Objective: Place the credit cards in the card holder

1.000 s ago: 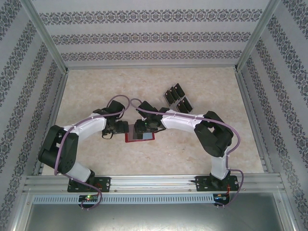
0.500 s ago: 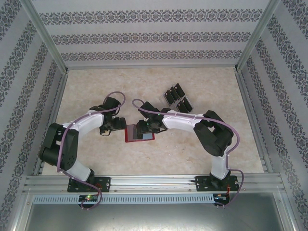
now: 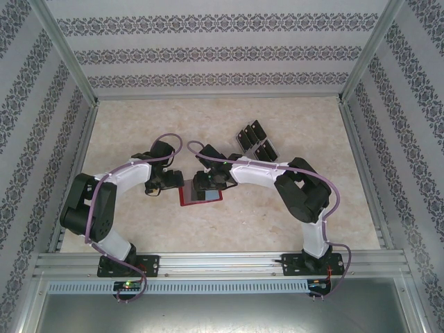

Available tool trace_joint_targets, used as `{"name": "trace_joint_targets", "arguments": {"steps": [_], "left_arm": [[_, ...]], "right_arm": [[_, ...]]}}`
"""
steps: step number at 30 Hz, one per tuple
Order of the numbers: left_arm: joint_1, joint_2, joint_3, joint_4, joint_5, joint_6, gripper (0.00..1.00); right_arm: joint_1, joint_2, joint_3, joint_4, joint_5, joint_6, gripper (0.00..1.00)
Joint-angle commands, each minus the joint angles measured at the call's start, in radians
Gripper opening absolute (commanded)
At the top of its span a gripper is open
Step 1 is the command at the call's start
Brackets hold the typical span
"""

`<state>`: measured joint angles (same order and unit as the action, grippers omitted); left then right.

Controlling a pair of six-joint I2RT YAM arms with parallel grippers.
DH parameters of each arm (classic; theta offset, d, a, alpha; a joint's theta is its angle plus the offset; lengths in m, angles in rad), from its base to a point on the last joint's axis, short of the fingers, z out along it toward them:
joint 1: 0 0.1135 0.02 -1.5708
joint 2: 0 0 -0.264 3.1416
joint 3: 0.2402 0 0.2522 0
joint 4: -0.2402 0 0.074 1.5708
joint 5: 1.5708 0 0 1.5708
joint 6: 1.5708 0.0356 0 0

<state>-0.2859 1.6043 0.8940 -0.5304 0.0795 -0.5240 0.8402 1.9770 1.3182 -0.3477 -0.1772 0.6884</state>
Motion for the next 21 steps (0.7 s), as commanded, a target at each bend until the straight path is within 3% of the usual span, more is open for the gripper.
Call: {"name": "trace_joint_targets", "arguments": {"steps": [1, 21], "left_arm": [[0.008, 0.01, -0.012, 0.018, 0.013, 0.015, 0.89], [0.005, 0.018, -0.028, 0.035, 0.026, 0.013, 0.89]], "right_arm": [[0.006, 0.01, 0.019, -0.011, -0.012, -0.002, 0.45], [0.04, 0.062, 0.094, -0.033, -0.029, -0.004, 0.45]]}}
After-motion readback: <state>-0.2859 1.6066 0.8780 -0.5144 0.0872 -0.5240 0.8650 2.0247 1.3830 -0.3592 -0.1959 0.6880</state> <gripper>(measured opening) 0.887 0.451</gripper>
